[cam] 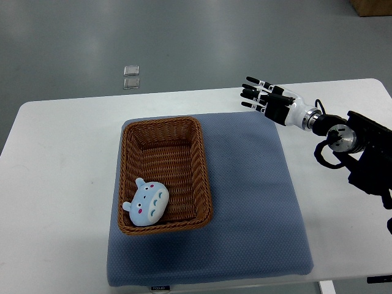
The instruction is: Place blue toy in brown basket
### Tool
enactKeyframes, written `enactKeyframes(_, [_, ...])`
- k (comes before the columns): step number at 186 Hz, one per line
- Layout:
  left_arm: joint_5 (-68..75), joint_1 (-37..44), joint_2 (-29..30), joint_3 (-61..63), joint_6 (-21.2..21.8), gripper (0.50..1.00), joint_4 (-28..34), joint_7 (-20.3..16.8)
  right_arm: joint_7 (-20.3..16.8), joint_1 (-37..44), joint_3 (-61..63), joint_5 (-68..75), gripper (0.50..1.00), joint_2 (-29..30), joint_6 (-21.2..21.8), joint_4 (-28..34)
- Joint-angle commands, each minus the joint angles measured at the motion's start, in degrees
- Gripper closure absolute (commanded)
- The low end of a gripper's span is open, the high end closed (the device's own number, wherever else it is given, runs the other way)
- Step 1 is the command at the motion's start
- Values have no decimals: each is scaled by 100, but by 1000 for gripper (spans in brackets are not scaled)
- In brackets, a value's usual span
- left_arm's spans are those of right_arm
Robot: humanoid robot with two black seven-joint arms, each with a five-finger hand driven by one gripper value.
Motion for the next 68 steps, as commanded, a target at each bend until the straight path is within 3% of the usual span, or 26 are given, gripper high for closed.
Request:
enactKeyframes(1, [0,0,0,0,0,500,-5,0,26,-34,2,-8,585,-15,-28,-1])
enactKeyframes(68, [0,0,0,0,0,500,4,0,44,-105,2,-8,583,-103,24,8])
